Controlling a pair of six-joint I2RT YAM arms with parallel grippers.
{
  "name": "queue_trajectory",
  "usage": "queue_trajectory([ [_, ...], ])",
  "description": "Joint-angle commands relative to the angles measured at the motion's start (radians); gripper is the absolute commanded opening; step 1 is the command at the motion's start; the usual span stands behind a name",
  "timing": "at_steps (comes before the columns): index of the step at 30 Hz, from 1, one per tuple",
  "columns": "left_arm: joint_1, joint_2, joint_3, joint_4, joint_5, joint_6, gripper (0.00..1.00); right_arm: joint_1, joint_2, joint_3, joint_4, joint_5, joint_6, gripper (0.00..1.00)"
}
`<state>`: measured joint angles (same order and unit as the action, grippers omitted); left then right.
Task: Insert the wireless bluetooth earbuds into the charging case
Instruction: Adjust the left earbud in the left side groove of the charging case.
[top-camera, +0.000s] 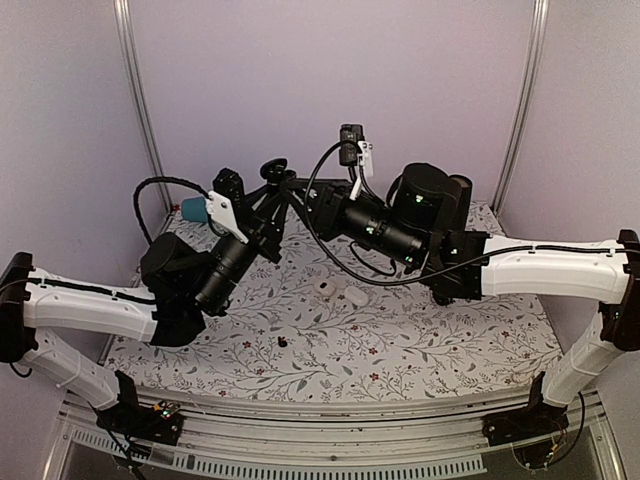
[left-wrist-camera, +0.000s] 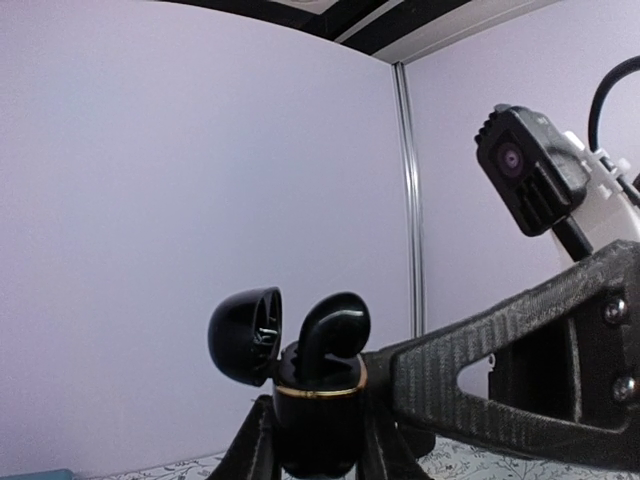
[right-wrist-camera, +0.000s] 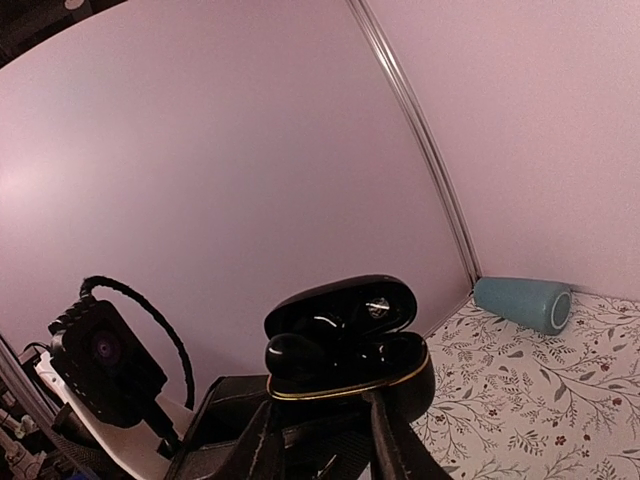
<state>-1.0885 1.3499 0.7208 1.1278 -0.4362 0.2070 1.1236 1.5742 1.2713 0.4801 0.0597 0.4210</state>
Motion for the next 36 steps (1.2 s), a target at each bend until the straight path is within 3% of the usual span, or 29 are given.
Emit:
queue_trajectory([
  [1,0.002,-0.023,0.017,0.017,0.053,-0.02,0.0,0.005,-0.006,-0.011,-0.064,-0.007,-0.012,0.3],
  [11,0.04,-0.06,0.019,-0.074,0.128,-0.117,0.0,-0.002,-0.081,-0.032,-0.122,0.0,-0.061,0.39],
  [18,0.089,-0.122,0.008,-0.178,0.274,-0.232,0.0,-0.011,-0.153,-0.03,-0.216,-0.011,-0.123,0.38],
  [26,0.123,-0.149,0.011,-0.255,0.421,-0.296,0.0,-0.012,-0.135,0.098,-0.381,-0.072,-0.201,0.25],
  [36,0.143,-0.144,0.017,-0.305,0.499,-0.323,0.0,-0.012,-0.092,0.182,-0.479,-0.096,-0.258,0.12],
])
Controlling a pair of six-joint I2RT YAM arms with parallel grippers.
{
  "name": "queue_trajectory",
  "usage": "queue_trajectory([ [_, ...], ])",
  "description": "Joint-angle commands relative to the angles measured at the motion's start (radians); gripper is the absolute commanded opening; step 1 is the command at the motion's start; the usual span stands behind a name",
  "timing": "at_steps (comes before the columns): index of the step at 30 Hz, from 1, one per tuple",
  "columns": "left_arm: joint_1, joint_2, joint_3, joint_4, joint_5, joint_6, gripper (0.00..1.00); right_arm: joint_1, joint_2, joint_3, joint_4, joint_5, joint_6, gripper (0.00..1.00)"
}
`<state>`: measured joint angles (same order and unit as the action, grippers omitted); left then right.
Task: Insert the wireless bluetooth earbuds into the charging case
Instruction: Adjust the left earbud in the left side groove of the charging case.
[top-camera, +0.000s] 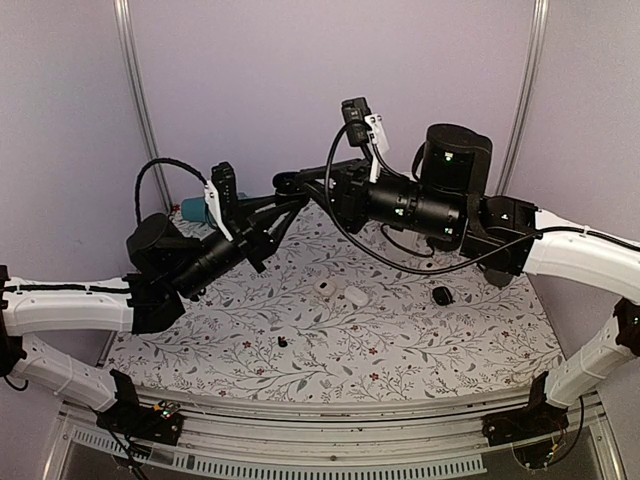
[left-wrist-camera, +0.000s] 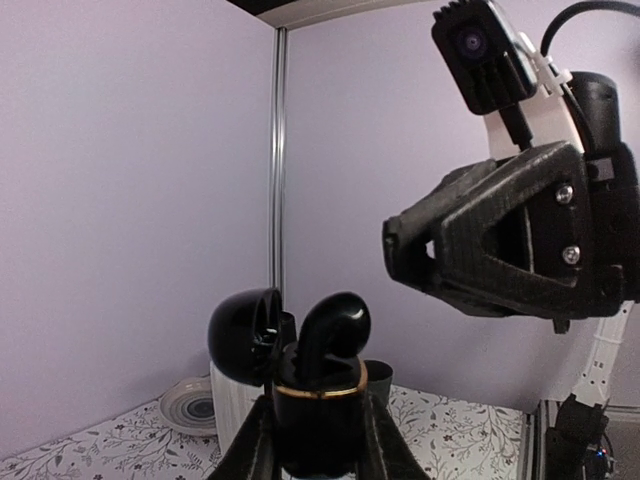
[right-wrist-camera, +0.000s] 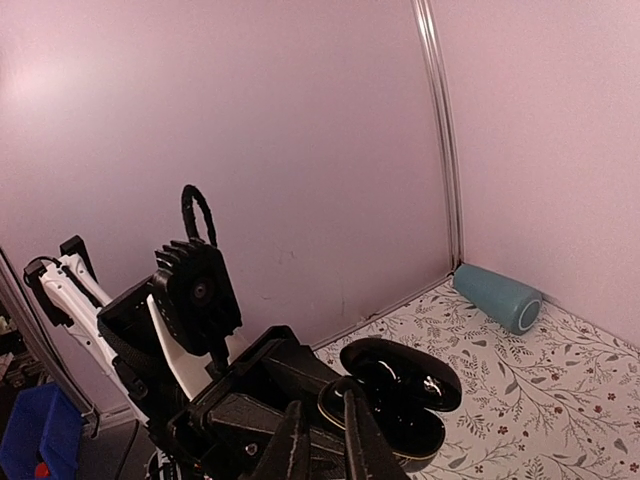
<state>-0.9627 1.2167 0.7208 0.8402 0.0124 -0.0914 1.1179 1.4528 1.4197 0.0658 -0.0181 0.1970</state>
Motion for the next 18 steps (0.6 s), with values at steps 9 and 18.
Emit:
queue_trajectory([
  [9,0.027,-0.004,0.022,-0.032,0.085,-0.038,0.0,-0.006,0.027,0.037,-0.105,0.006,-0.049,0.1],
  [18,0.03,0.004,0.023,-0.036,0.111,-0.041,0.0,-0.006,0.022,0.03,-0.115,0.006,-0.05,0.1],
])
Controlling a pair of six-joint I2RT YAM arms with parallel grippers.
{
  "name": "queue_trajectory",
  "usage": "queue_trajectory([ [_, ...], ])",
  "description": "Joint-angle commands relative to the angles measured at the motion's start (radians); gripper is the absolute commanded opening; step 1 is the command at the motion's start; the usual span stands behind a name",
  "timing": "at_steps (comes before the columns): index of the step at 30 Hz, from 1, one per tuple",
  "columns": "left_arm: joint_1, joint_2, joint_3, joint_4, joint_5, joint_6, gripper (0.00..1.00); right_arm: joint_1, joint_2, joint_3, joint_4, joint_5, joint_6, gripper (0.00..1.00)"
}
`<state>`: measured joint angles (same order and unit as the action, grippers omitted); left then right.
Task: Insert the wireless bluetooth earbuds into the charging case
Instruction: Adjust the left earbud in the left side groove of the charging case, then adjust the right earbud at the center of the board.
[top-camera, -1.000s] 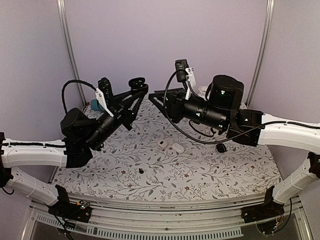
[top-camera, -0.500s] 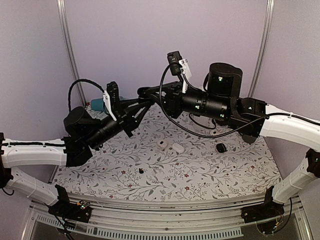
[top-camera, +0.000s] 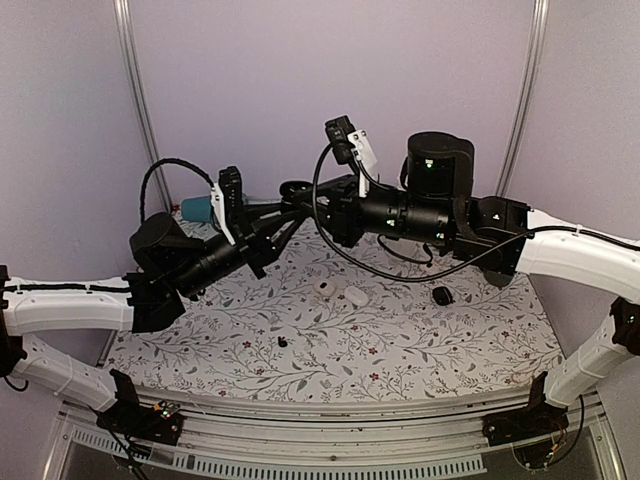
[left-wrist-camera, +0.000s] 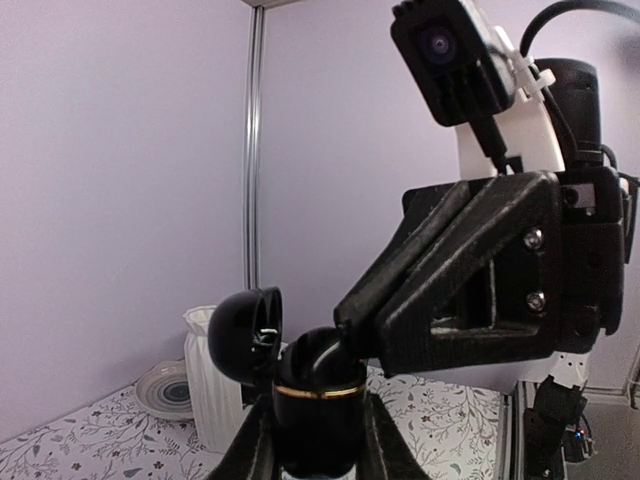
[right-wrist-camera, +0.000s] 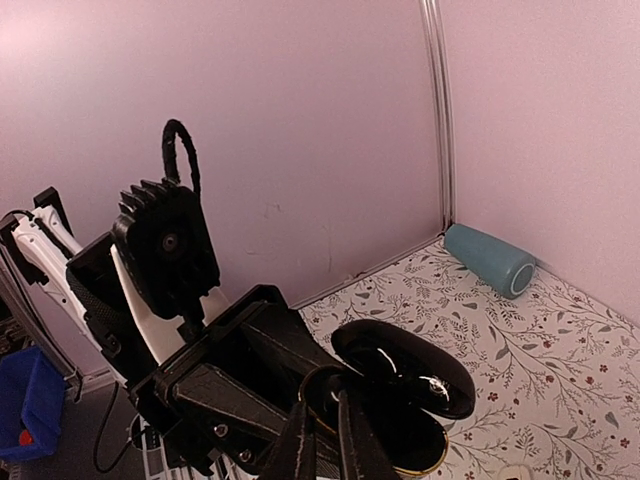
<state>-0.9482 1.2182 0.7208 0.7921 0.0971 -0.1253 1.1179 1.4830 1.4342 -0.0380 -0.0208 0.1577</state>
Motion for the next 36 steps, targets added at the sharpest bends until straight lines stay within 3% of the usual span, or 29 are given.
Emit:
queue_trajectory([
  [1,0.021,0.001,0.022,0.009,0.034,-0.011,0.0,-0.006,-0.012,0.015,-0.01,0.012,-0.01,0.1],
  [9,0.098,-0.027,-0.015,0.016,0.165,-0.057,0.0,-0.03,-0.061,-0.017,-0.01,0.015,0.003,0.17],
  [21,0.262,-0.089,-0.151,0.188,0.443,-0.184,0.0,-0.091,-0.109,-0.126,-0.01,0.037,0.044,0.3],
  [27,0.309,-0.158,-0.2,0.199,0.422,-0.21,0.0,-0.118,-0.075,-0.208,-0.007,0.03,0.068,0.34],
  [36,0.366,-0.259,-0.259,0.153,0.3,-0.226,0.0,-0.099,0.19,-0.186,-0.082,-0.074,0.057,0.36],
])
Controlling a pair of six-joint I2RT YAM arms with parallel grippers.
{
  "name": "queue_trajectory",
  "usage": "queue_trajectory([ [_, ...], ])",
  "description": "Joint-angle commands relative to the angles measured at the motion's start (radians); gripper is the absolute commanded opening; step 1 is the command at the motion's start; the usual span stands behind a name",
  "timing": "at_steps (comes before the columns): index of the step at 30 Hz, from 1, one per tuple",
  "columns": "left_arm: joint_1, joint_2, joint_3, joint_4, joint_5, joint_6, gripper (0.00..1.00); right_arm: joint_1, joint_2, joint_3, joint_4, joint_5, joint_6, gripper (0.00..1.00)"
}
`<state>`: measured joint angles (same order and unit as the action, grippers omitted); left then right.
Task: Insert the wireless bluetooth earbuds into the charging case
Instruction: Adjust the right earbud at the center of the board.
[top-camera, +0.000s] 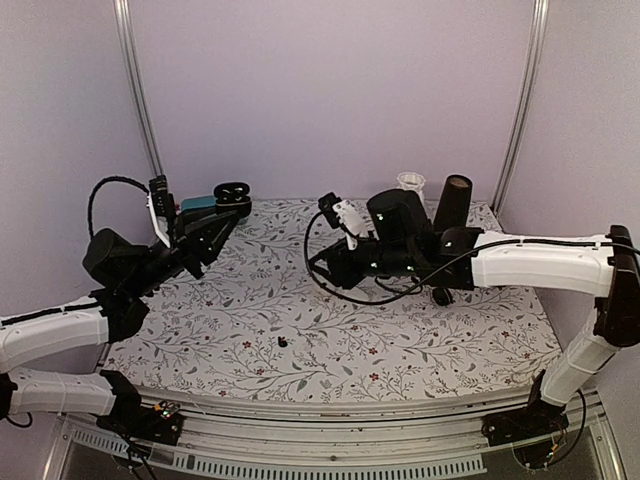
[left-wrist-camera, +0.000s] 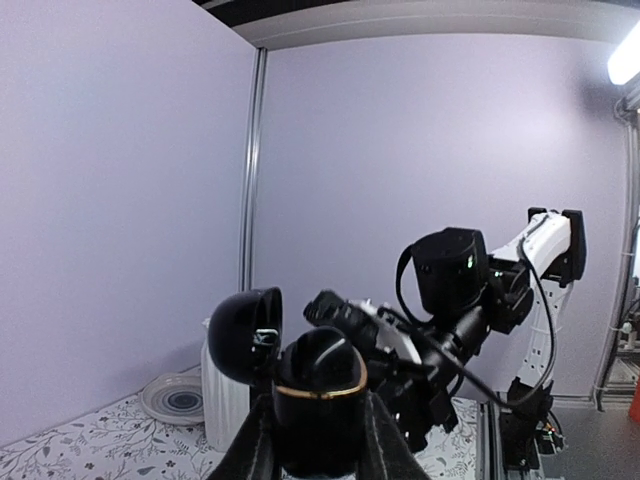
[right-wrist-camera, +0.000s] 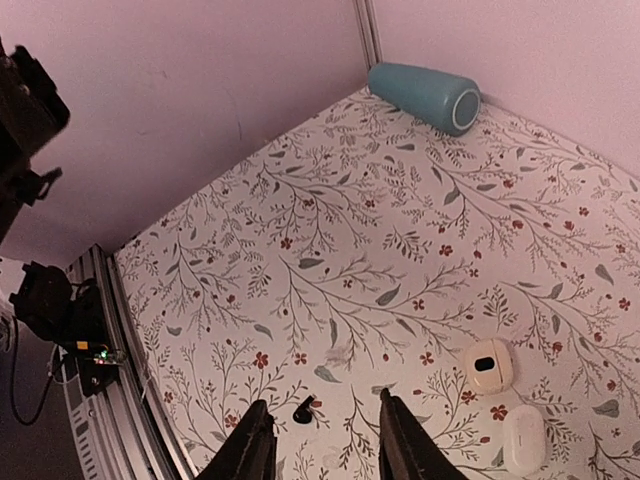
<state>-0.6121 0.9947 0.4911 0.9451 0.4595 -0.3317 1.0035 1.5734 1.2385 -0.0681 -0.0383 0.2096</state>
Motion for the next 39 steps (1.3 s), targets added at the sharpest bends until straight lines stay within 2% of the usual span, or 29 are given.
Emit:
queue_trajectory([
  [1,0.035,-0.042,-0.035,-0.006,-0.072,-0.022,0.0,0.022,0.13,0.017,-0.056,-0.065,0.007,0.36],
  [14,0.051,-0.067,-0.046,-0.025,-0.104,-0.032,0.0,0.08,0.493,0.239,-0.216,-0.11,0.244,0.34],
  [28,0.06,-0.054,-0.044,-0.014,-0.098,-0.051,0.0,0.141,0.685,0.465,-0.392,0.054,0.209,0.4],
  [39,0.065,-0.052,-0.039,-0.012,-0.093,-0.055,0.0,0.176,0.806,0.604,-0.509,0.177,0.153,0.38],
])
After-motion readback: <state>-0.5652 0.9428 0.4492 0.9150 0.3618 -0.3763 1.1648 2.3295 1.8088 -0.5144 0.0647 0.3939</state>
